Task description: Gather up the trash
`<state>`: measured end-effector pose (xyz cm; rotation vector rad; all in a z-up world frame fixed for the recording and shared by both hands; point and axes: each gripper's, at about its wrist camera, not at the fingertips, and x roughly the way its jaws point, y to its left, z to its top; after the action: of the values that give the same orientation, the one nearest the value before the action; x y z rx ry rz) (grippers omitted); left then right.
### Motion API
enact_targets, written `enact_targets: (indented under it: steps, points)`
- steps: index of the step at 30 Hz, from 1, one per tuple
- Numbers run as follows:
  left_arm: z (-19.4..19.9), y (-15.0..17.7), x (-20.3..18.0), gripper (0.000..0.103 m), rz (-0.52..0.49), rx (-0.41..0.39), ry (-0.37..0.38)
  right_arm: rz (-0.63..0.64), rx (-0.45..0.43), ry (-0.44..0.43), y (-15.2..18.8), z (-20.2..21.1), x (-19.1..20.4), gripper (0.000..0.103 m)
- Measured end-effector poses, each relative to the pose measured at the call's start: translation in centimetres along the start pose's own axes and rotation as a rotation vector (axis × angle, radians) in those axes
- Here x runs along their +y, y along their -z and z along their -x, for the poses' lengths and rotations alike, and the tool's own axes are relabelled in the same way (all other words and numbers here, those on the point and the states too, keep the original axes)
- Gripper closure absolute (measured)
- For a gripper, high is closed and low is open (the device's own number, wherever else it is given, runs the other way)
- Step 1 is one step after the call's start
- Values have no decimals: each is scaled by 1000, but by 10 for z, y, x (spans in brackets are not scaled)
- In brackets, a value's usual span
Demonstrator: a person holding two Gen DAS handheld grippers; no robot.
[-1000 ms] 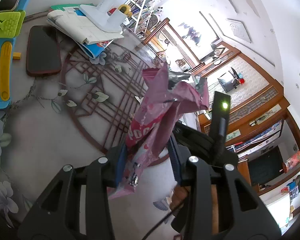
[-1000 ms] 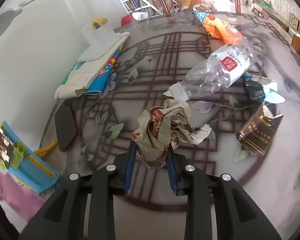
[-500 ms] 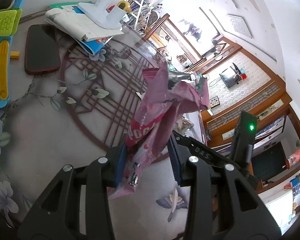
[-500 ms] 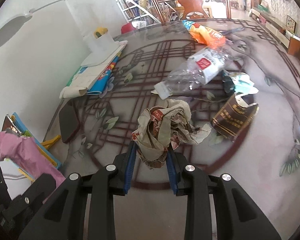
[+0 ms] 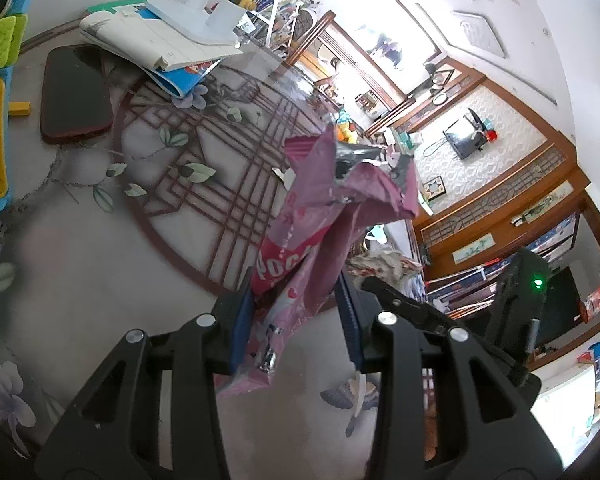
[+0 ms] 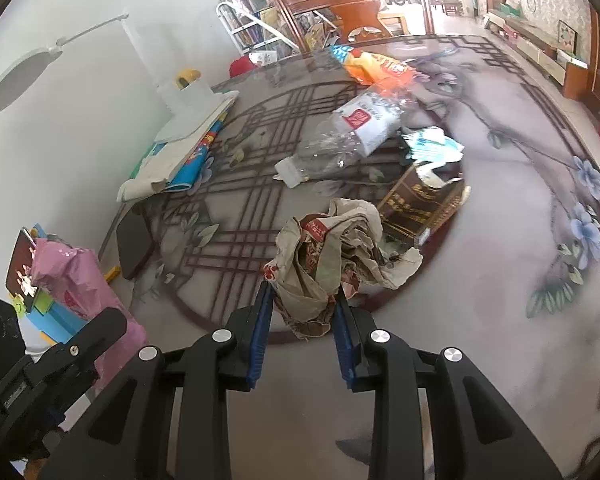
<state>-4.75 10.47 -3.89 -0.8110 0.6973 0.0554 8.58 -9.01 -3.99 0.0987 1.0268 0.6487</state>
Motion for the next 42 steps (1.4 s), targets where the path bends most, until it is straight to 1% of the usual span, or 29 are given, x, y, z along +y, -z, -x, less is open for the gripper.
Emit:
enact_targets:
  steps: [7,18,28,36,40,42]
  points:
    - [-6,6,-7,66,-37,25,-11,-35,-14,13,9,13,-19,75]
    - [-19,10,-17,66,-108,44,-16,-30,-53,55,17,38,-40,75]
    - [-25,17,-25,66,-166,55,-59,-37,-108,97,21,68,-73,75]
    - [-29,25,-35,66,-221,63,-95,-55,-116,108,27,77,-99,75]
    - [-31,30,-40,66,-242,67,-115,-78,-132,91,29,85,-111,75]
    - [-32,32,-44,66,-259,68,-127,-72,-144,100,30,89,-114,75]
